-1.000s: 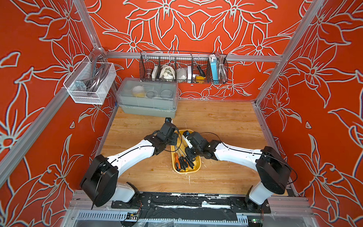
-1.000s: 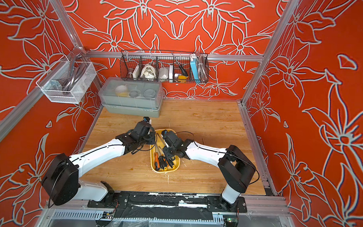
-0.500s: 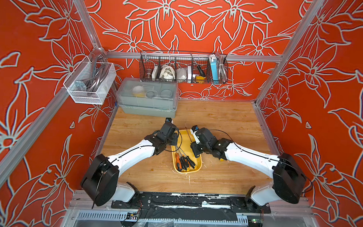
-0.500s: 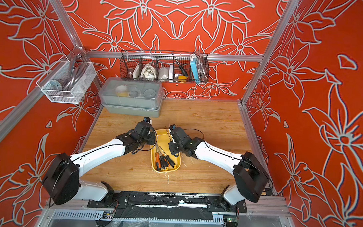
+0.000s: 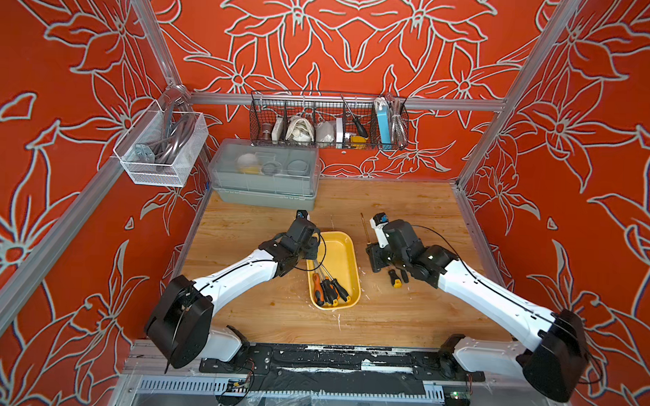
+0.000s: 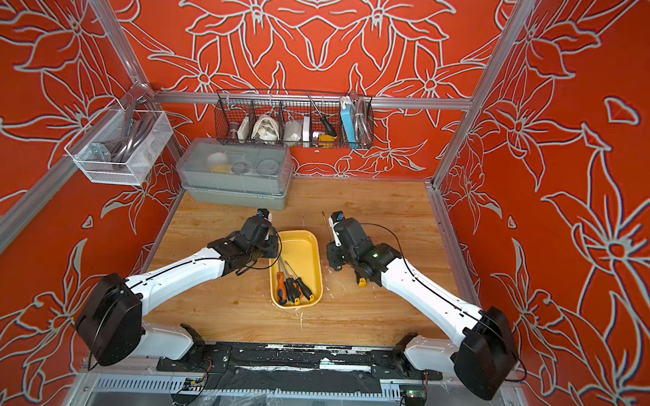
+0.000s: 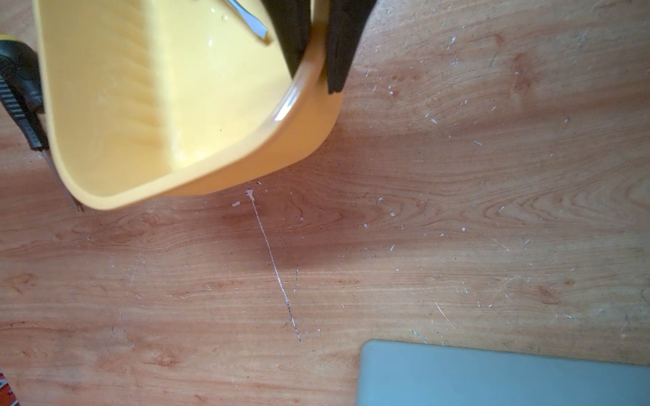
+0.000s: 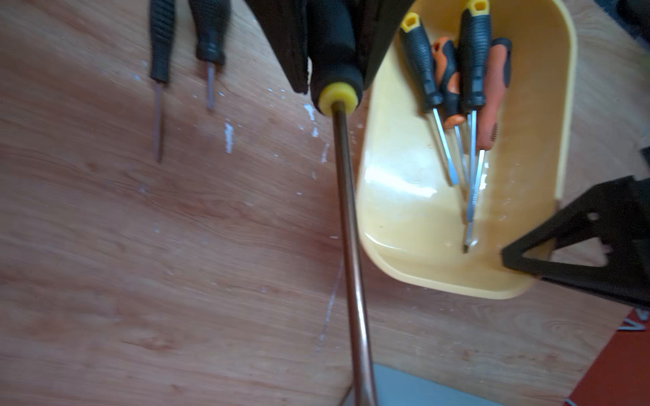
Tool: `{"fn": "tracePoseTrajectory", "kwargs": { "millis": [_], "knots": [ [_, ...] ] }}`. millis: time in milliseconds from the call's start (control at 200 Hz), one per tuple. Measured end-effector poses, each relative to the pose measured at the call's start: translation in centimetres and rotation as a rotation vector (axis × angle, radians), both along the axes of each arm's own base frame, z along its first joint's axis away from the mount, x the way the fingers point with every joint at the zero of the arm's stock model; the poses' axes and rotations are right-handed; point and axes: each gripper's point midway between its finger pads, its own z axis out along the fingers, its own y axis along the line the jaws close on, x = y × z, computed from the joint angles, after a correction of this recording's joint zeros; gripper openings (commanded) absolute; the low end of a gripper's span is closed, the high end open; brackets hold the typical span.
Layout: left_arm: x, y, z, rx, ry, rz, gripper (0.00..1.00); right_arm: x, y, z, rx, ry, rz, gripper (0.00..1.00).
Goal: Take out the screwdriver from the storage box
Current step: Place the screwdriver at the center of the board.
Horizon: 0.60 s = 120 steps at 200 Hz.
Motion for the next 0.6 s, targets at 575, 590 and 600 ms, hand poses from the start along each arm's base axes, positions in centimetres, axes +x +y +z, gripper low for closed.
{"fn": "tracePoseTrajectory", "kwargs": {
  "millis": [575, 590, 600],
  "knots": [
    [0.0, 0.0, 0.0, 0.001, 0.001, 0.000, 0.00, -0.5, -9.5, -3.8, -0.140, 0.127, -0.160, 0.00],
    [0.0, 0.0, 0.0, 0.000, 0.001, 0.000, 0.00, -0.5, -9.8, -4.0, -0.143, 0.135, -0.168, 0.00],
    [0.0, 0.0, 0.0, 0.001, 0.001, 0.000, 0.00, -0.4, -10.0, -4.2, -0.145, 0.142, -0.173, 0.00]
  ]
}}
